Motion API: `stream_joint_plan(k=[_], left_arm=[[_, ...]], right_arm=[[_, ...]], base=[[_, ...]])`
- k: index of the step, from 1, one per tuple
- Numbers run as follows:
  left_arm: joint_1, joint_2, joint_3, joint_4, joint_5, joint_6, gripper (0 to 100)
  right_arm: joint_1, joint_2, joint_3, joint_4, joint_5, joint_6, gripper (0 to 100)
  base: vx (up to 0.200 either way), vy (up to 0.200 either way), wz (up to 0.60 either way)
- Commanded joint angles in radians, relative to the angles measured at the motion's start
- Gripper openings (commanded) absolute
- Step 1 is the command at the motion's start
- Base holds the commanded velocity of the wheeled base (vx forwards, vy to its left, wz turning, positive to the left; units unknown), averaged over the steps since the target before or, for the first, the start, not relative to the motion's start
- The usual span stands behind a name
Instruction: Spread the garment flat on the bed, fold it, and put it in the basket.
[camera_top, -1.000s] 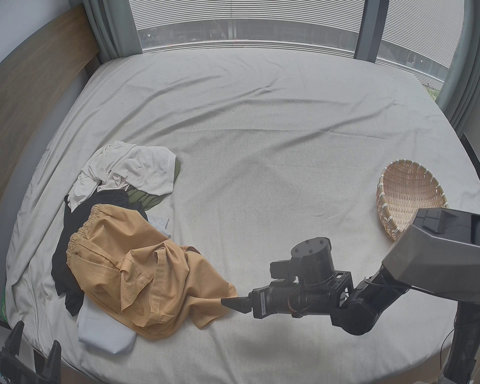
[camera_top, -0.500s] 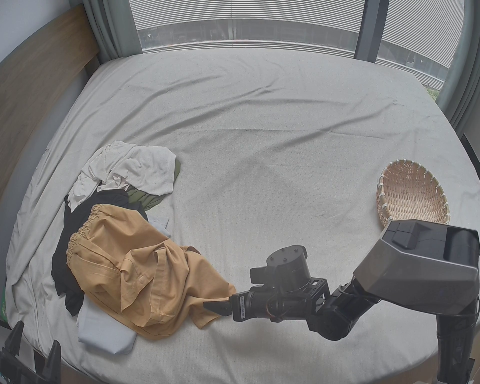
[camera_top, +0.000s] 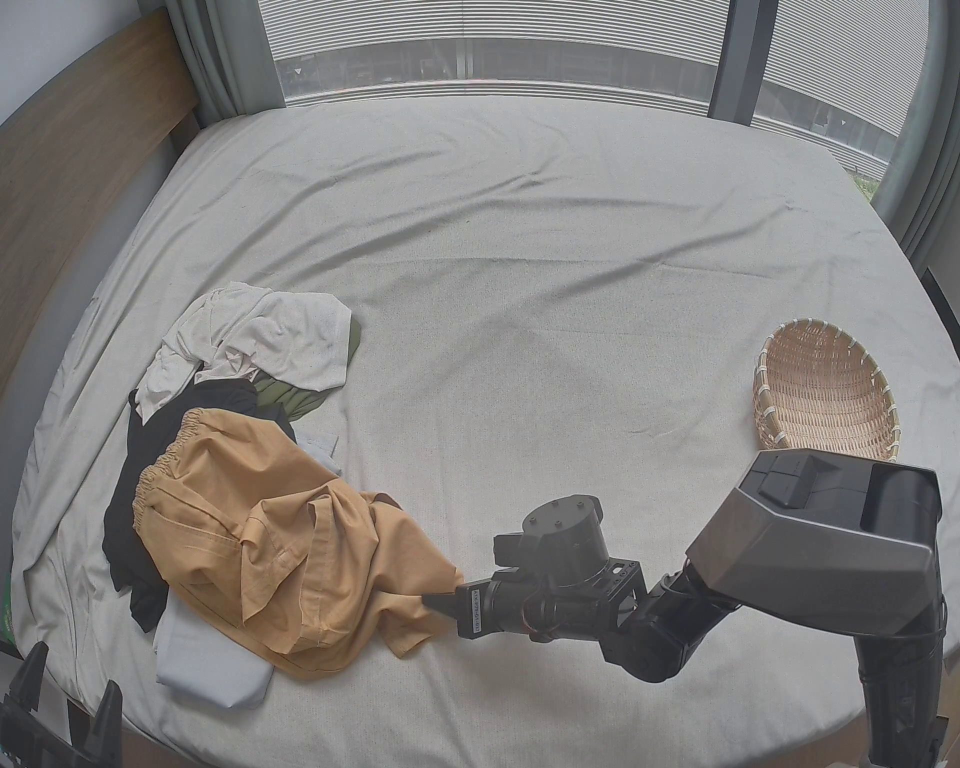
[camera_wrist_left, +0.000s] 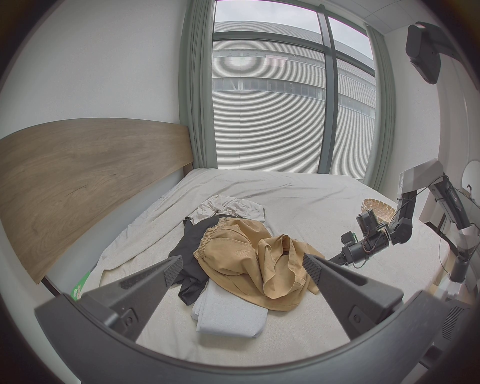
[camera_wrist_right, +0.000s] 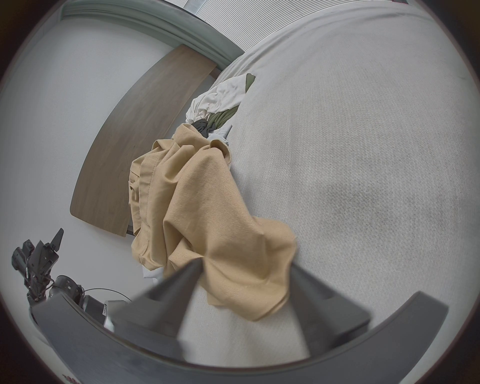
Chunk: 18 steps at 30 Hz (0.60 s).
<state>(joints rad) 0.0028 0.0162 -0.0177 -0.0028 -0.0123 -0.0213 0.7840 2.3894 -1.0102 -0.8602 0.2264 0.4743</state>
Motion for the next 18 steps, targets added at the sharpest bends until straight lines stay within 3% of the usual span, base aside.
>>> stream_joint_plan(k=[1, 18], left_arm=[[0.0, -0.015, 0.018, 0.0, 0.0, 0.0, 100], [0.0, -0.015, 0.018, 0.0, 0.0, 0.0, 100]], right_arm=[[0.0, -0.012, 0.021, -0.002, -0.001, 0.0, 0], [-0.043, -0.11, 0.15, 0.0, -0.007, -0.026, 0]], base=[[0.0, 0.0, 0.0], [0.0, 0.0, 0.0]])
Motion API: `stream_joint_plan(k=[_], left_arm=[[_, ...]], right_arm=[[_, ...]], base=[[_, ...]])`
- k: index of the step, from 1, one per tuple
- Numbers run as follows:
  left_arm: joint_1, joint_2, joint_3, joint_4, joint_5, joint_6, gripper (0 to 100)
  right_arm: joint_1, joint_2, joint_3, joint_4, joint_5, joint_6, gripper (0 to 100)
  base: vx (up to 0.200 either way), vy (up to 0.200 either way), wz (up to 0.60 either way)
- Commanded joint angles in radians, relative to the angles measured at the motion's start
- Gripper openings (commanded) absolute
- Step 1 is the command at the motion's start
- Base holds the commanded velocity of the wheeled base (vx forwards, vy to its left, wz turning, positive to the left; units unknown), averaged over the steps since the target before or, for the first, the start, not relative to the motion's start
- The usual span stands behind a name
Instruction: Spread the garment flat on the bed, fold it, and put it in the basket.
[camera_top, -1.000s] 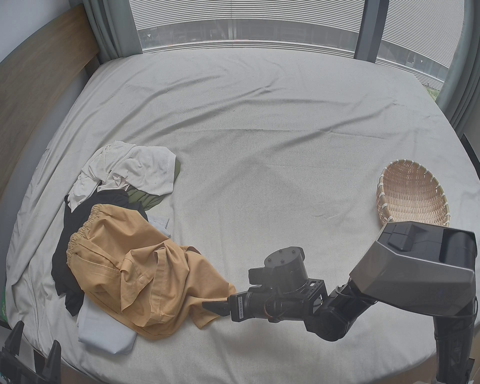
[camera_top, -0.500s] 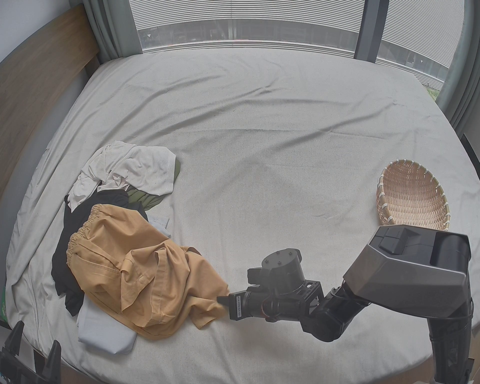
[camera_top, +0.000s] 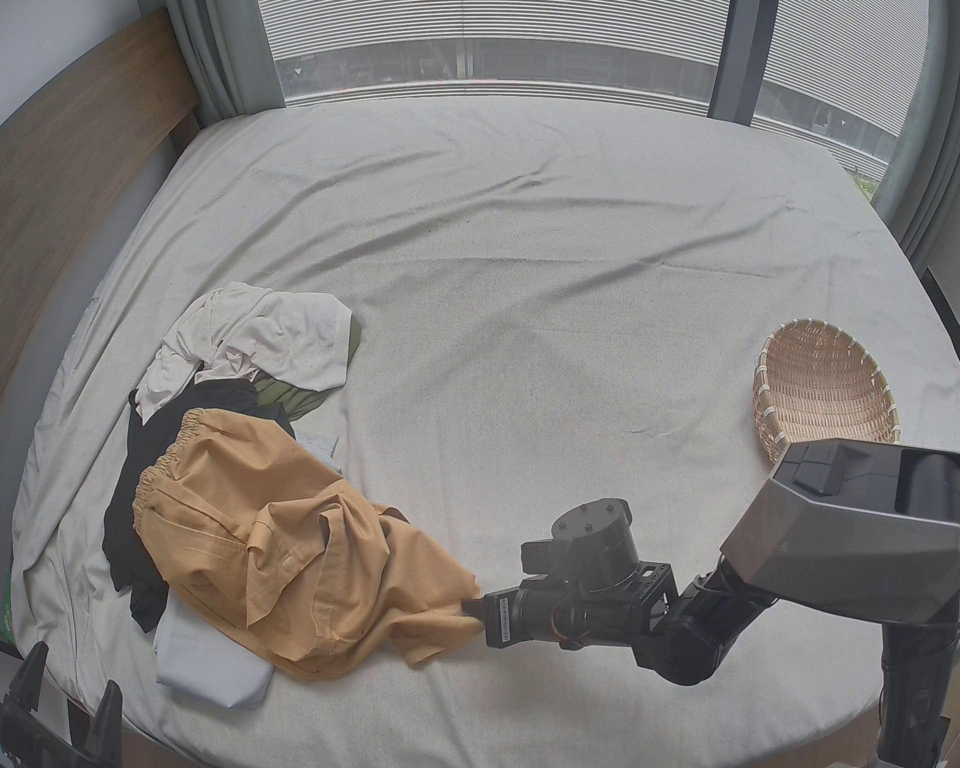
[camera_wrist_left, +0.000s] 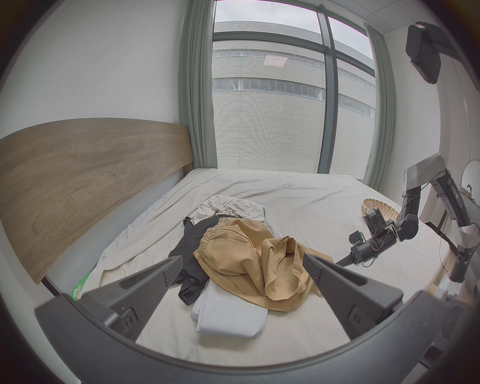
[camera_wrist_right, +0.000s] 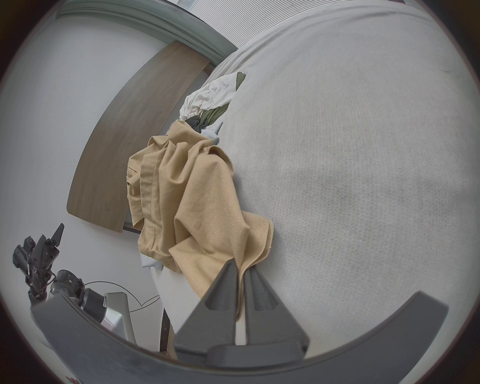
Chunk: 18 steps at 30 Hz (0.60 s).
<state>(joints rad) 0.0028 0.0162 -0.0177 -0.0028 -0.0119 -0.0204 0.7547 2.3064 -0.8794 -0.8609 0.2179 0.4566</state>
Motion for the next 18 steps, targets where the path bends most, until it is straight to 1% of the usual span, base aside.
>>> stream_joint_plan(k=[1, 6, 13, 18], left_arm=[[0.0, -0.015, 0.018, 0.0, 0.0, -0.001, 100], [0.0, -0.015, 0.018, 0.0, 0.0, 0.0, 100], [0.0, -0.015, 0.018, 0.0, 0.0, 0.0, 100], [0.0, -0.015, 0.018, 0.0, 0.0, 0.0, 100]], right_arm=[[-0.018, -0.028, 0.026, 0.0, 0.0, -0.016, 0], [-0.034, -0.028, 0.059, -0.004, -0.029, -0.036, 0], [-0.048, -0.065, 0.106, -0.02, -0.031, -0.045, 0], [-0.078, -0.097, 0.14, -0.018, -0.029, -0.064, 0]], base=[[0.0, 0.0, 0.0], [0.0, 0.0, 0.0], [0.0, 0.0, 0.0], [0.0, 0.0, 0.0]])
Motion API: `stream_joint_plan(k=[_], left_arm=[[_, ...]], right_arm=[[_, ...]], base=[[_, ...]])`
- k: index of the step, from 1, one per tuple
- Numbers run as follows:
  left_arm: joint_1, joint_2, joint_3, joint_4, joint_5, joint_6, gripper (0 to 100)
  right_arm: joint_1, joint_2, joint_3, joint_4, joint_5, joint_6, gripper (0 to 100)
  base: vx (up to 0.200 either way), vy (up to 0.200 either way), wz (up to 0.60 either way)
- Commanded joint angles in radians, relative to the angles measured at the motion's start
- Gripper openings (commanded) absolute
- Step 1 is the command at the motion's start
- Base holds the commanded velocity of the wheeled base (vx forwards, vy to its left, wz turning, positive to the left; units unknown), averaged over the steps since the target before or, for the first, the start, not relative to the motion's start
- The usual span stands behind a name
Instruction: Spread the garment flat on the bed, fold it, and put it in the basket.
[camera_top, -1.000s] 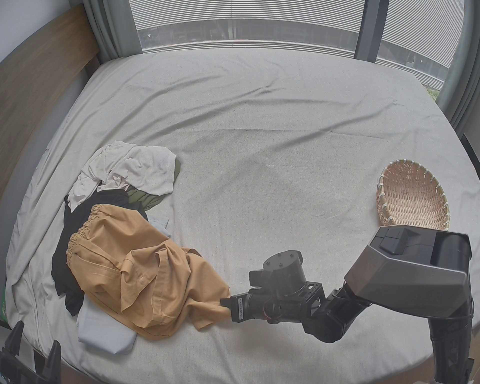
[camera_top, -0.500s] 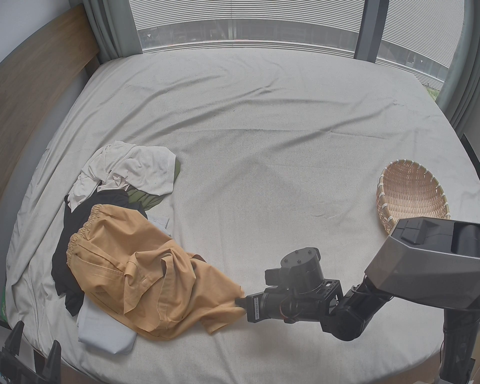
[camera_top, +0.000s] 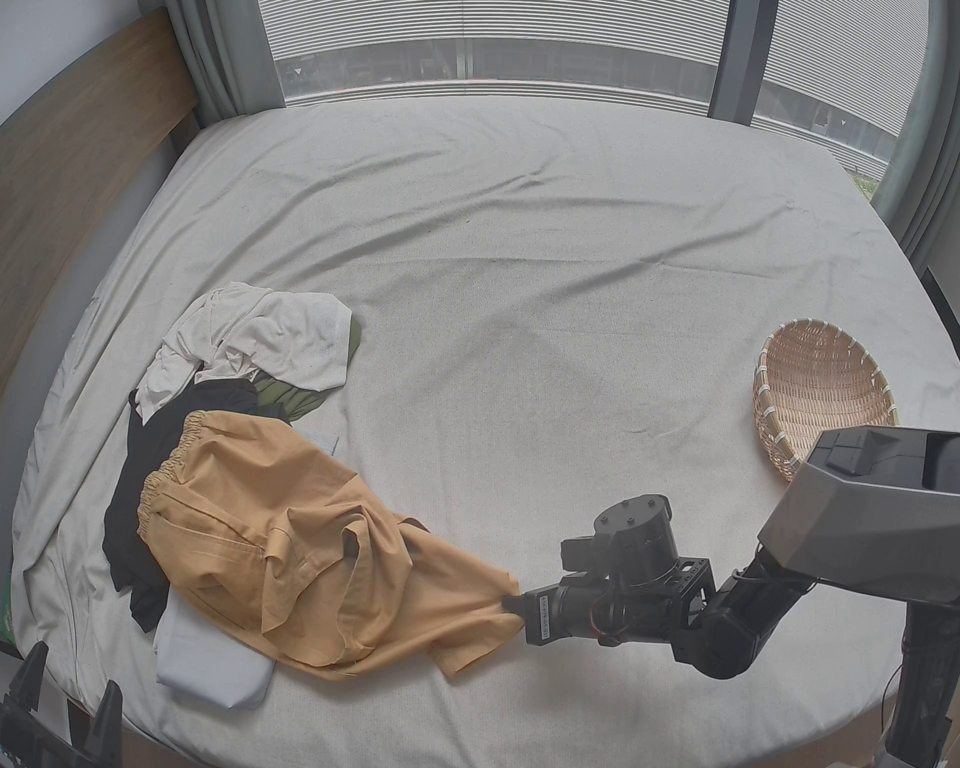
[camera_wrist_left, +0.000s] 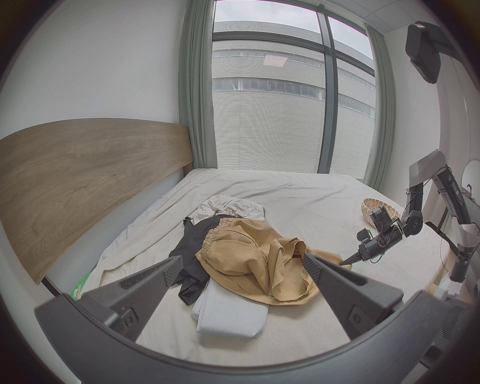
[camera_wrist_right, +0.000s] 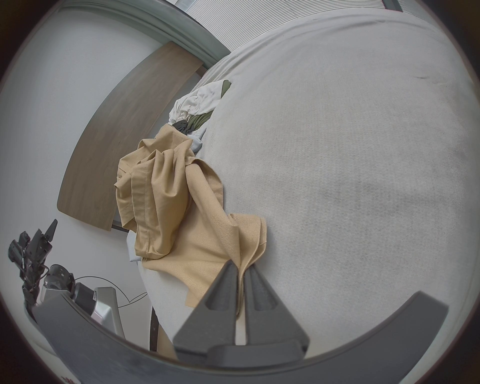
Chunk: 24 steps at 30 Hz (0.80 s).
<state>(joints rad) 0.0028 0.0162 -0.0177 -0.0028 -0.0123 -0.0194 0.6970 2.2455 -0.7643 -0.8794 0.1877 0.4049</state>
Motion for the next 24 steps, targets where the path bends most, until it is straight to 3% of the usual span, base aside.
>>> stream_joint_plan(k=[1, 24], left_arm=[[0.0, -0.015, 0.018, 0.0, 0.0, -0.001, 100], [0.0, -0.015, 0.018, 0.0, 0.0, 0.002, 100]], right_arm=[[-0.024, -0.037, 0.026, 0.0, -0.001, -0.017, 0], [-0.218, -0.147, 0.183, -0.001, 0.003, -0.106, 0]], base=[[0.0, 0.0, 0.0], [0.0, 0.0, 0.0]])
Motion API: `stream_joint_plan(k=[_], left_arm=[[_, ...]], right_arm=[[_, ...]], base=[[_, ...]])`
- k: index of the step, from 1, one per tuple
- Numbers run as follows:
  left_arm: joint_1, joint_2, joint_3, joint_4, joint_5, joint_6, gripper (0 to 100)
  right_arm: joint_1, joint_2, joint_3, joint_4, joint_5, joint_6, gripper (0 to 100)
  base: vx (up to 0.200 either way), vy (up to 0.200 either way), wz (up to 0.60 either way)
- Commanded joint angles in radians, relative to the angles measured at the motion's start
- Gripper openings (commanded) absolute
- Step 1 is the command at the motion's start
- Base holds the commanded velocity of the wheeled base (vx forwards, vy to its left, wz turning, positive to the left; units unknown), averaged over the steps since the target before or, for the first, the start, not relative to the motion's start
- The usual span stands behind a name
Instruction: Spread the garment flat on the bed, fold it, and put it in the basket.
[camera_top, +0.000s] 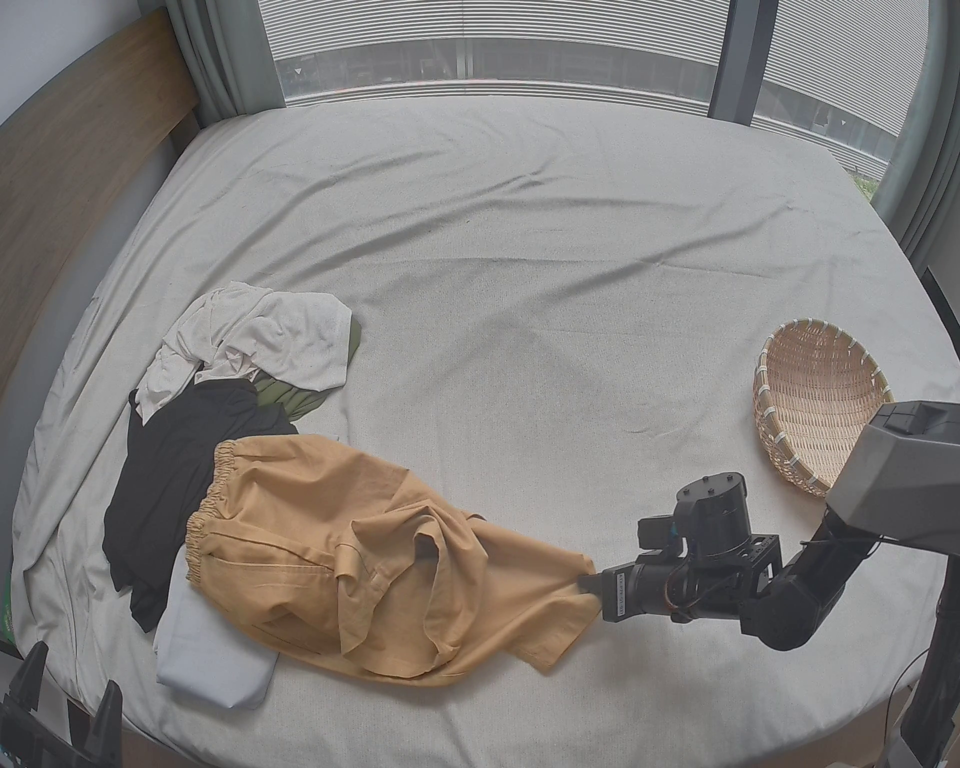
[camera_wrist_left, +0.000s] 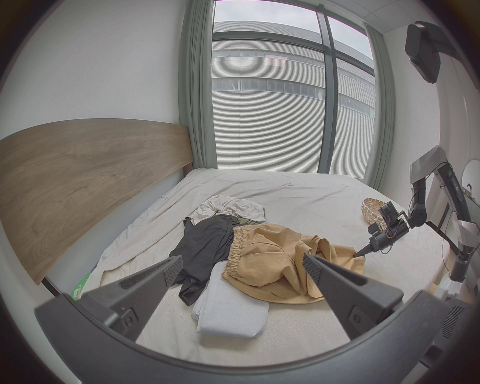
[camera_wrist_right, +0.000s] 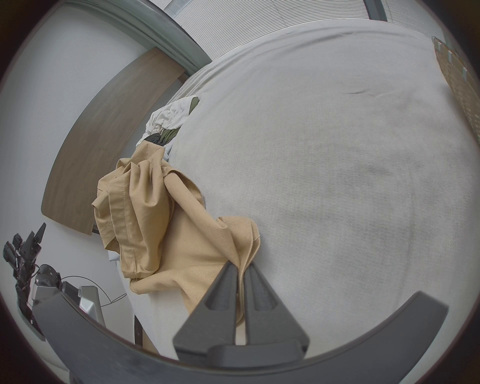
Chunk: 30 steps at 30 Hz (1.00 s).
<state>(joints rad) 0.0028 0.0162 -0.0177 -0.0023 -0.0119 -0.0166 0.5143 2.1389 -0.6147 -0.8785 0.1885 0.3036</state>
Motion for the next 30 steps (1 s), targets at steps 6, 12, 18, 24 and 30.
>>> stream_joint_plan(k=[6, 12, 18, 24, 30], left_arm=[[0.002, -0.015, 0.018, -0.001, 0.0, 0.001, 100], [0.002, -0.015, 0.018, -0.001, 0.0, 0.0, 100], [0.002, -0.015, 0.018, -0.001, 0.0, 0.001, 100], [0.002, -0.015, 0.018, -0.001, 0.0, 0.003, 100], [0.002, -0.015, 0.018, -0.001, 0.0, 0.004, 100]], right_arm=[[-0.068, -0.068, 0.066, -0.002, 0.003, -0.014, 0], [-0.118, -0.105, 0.089, 0.003, 0.003, -0.021, 0], [-0.168, -0.114, 0.158, -0.002, 0.002, -0.064, 0], [-0.221, -0.125, 0.194, -0.004, 0.0, -0.09, 0], [-0.295, -0.148, 0.217, -0.004, 0.0, -0.124, 0]], base=[[0.0, 0.0, 0.0], [0.0, 0.0, 0.0], [0.0, 0.0, 0.0], [0.0, 0.0, 0.0], [0.0, 0.0, 0.0]])
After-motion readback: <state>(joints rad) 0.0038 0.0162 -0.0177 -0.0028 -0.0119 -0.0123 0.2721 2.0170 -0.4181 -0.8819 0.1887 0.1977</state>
